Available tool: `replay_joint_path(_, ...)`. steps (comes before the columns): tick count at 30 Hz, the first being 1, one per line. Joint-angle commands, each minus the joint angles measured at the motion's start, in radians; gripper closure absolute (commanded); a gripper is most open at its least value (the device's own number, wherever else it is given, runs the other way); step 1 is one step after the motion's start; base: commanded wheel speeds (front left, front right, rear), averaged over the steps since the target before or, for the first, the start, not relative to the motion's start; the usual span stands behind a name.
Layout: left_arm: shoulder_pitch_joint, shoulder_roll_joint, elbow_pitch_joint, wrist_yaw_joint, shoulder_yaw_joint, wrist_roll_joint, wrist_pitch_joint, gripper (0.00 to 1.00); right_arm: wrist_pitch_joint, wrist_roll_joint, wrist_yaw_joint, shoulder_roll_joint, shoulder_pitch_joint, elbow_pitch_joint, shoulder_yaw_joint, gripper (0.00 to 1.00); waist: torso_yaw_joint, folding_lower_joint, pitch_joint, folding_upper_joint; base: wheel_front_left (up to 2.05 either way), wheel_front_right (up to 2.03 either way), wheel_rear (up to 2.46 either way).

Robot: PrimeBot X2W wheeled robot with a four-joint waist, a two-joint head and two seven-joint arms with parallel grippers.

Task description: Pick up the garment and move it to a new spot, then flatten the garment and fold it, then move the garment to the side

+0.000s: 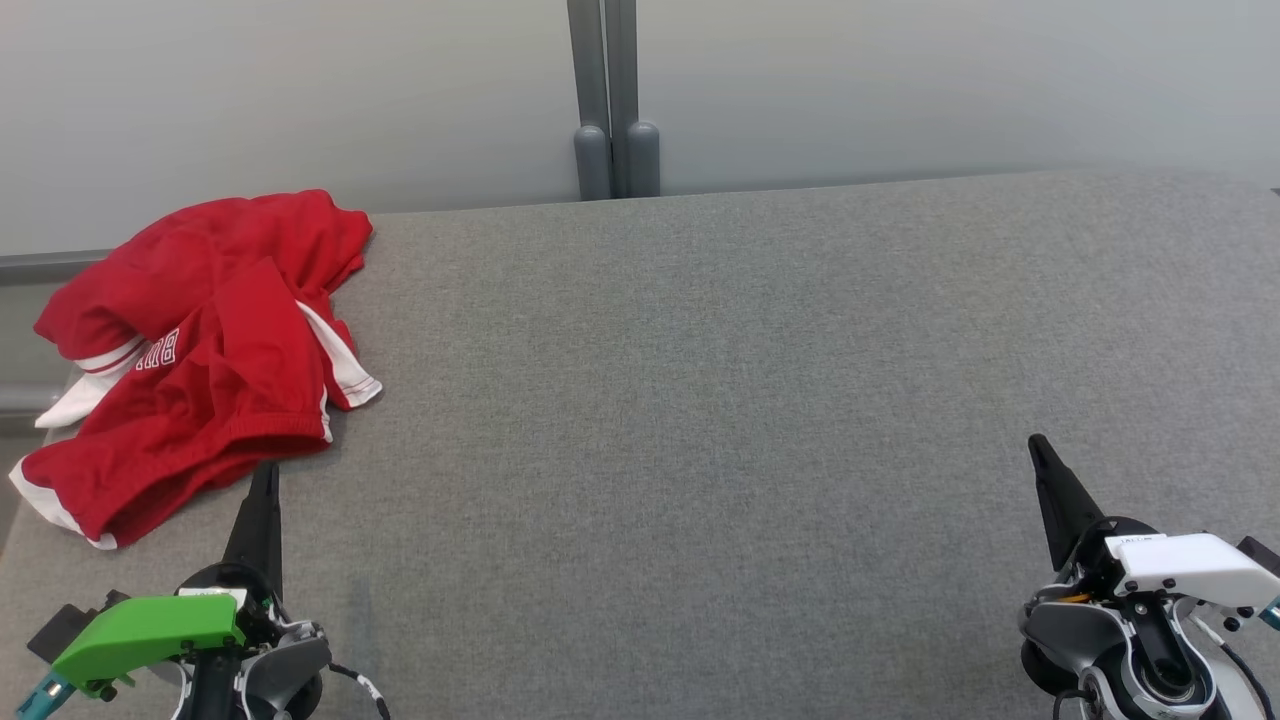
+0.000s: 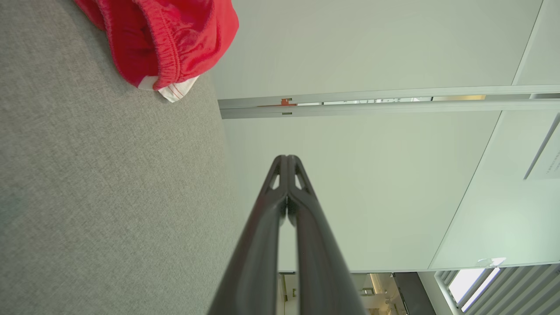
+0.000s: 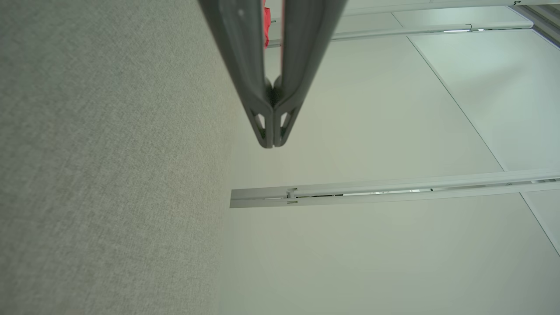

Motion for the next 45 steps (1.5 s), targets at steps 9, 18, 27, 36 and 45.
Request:
replay_joint_path(9,-0.012,0.006,-0.001,-0.003,0.002,-0.001,0.004,1.00,0.002,0.007,0.001,-0.004,-0.007,-0.005,-0.001,1.00,0.000,0.0000,0.000,0.0000,0.00,0.00,0.00)
replay_joint_path(18,-0.012,0.006,-0.001,-0.003,0.002,-0.001,0.004,1.00,0.002,0.007,0.001,-0.004,-0.007,-0.005,-0.001,1.00,0.000,0.0000,0.000,0.0000,0.00,0.00,0.00)
replay_joint_path(27,0.024,-0.006,0.031,0.000,-0.004,0.000,-0.001,0.00,-0.001,-0.001,0.000,0.008,0.024,0.030,0.003,0.00,0.000,0.0000,0.000,0.0000,0.00,0.00,0.00)
replay_joint_path(36,0.038,-0.005,0.008,0.002,-0.037,0.041,-0.047,0.00,-0.047,-0.033,0.000,0.007,0.026,0.018,0.041,0.00,0.000,0.0000,0.000,0.0000,0.00,0.00,0.00)
replay_joint_path(45,0.040,-0.004,-0.032,0.022,-0.056,0.158,-0.089,0.00,-0.088,-0.132,0.000,0.005,0.024,-0.007,0.057,0.00,0.000,0.0000,0.001,0.0000,0.00,0.00,0.00)
